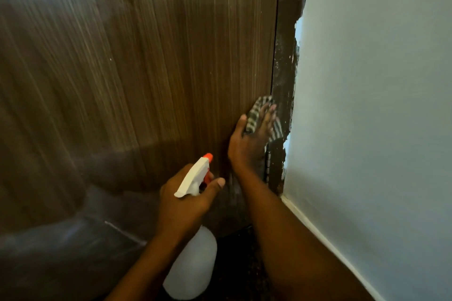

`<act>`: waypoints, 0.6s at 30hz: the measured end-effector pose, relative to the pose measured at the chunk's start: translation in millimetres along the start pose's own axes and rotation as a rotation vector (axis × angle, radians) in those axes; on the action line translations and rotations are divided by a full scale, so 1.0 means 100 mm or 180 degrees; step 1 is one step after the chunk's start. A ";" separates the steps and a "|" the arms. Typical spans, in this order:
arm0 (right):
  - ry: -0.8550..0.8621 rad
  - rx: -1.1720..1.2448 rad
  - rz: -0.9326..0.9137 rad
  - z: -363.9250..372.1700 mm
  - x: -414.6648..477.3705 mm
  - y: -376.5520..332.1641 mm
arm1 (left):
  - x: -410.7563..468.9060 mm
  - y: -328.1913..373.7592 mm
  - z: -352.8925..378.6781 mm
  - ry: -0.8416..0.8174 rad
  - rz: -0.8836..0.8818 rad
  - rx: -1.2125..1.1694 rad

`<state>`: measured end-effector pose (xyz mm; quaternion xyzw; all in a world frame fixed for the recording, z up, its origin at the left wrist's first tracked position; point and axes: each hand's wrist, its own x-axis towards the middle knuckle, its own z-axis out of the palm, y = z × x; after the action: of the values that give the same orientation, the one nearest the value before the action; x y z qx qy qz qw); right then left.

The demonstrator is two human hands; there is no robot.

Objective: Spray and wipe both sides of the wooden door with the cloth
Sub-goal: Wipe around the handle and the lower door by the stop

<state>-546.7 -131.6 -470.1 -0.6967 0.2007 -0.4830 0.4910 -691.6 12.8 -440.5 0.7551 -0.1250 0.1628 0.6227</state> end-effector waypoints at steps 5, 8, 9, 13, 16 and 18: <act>-0.0151 -0.0105 0.0678 0.02 -0.28 0.21 | -0.03 -0.06 -0.02 -0.0157 -0.0488 -0.0244; 0.0038 0.0362 0.1055 0.05 0.02 -0.35 | -0.08 -0.06 -0.11 -0.0190 -0.0444 -0.0082; -0.0013 0.0366 0.0767 0.04 0.12 -0.51 | -0.09 -0.10 -0.12 -0.0299 -0.0500 -0.0031; -0.0197 -0.0040 -0.0607 -0.05 0.19 -0.45 | -0.07 -0.12 -0.12 -0.0432 -0.0423 0.0051; -0.0304 -0.0371 -0.0051 0.07 -0.53 0.32 | -0.05 -0.18 -0.06 -0.0401 -0.0373 0.0150; -0.0201 -0.0297 0.1067 0.00 -1.05 0.84 | -0.07 -0.27 -0.04 -0.0353 -0.0492 0.0276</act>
<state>-577.3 -89.3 -593.8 -0.6903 0.3207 -0.3625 0.5378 -687.5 21.6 -466.4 0.7966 -0.0935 0.0775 0.5922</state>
